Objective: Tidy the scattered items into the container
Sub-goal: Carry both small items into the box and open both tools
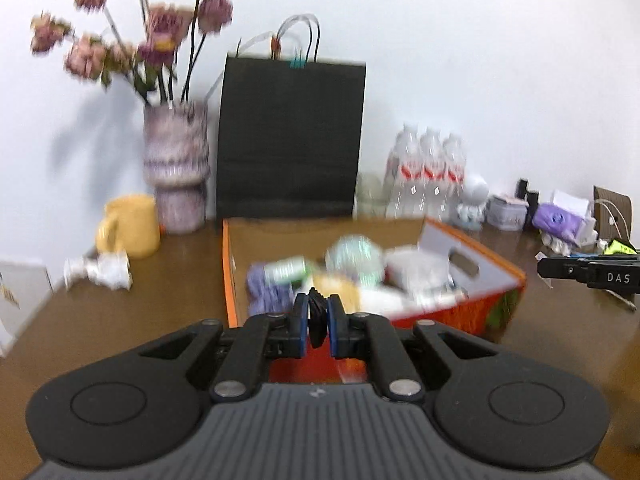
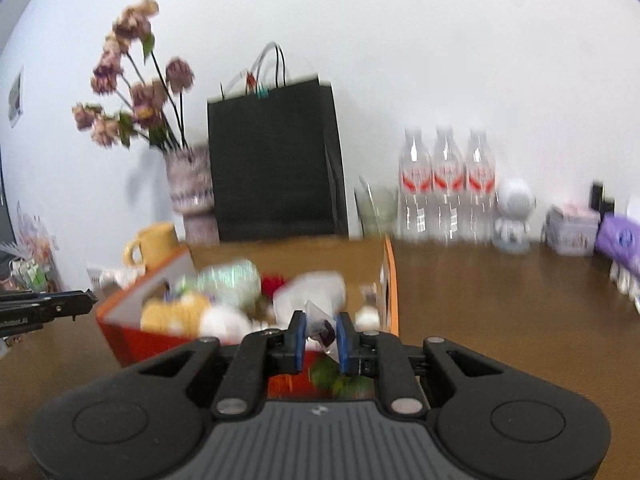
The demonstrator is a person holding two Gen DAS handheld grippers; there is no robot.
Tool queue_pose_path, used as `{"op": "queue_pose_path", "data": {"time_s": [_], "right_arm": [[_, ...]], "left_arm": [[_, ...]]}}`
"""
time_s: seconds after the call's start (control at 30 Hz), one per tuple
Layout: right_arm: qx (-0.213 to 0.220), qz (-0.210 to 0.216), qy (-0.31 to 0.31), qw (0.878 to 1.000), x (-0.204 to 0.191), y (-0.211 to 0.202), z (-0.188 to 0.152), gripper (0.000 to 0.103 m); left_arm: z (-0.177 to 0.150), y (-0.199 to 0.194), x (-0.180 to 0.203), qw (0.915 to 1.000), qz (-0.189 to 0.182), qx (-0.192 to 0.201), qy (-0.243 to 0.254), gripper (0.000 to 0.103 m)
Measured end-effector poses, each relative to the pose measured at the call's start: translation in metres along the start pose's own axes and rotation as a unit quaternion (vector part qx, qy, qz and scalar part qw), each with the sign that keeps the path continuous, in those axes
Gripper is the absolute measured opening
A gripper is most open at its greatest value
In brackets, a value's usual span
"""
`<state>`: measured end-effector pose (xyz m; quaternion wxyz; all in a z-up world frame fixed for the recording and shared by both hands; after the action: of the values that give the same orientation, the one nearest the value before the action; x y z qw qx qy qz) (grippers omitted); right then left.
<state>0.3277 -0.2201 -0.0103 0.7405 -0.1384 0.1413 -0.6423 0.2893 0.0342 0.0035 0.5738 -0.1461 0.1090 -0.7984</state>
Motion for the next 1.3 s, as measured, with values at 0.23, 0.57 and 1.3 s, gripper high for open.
{"op": "queue_pose_path", "data": {"time_s": [0.23, 0.57, 1.3], "right_arm": [[0.020, -0.008, 0.001, 1.000, -0.017, 0.048, 0.048, 0.015], [-0.067, -0.024, 0.005, 0.997, -0.023, 0.132, 0.018, 0.019], [-0.091, -0.027, 0.004, 0.996, -0.026, 0.131, 0.016, 0.103]], "left_arm": [[0.047, 0.048, -0.021, 0.9981, 0.018, 0.034, -0.049, 0.011], [0.019, 0.121, -0.043, 0.9955, 0.022, -0.043, -0.082, 0.014], [0.015, 0.123, -0.047, 0.9923, 0.054, -0.060, -0.094, 0.103]]}}
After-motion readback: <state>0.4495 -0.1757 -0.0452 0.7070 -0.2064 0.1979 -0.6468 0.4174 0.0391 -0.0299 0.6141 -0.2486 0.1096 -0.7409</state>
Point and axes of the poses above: each gripper's, at about its wrist camera, not at the fingertips, and y roughly the way its jaws point, x to its right, z to its top, the point moved 8 cm from there along y, roughly the way its jaws point, and after that the axes turned 12 degrees about -z, right-handed, at the moved point
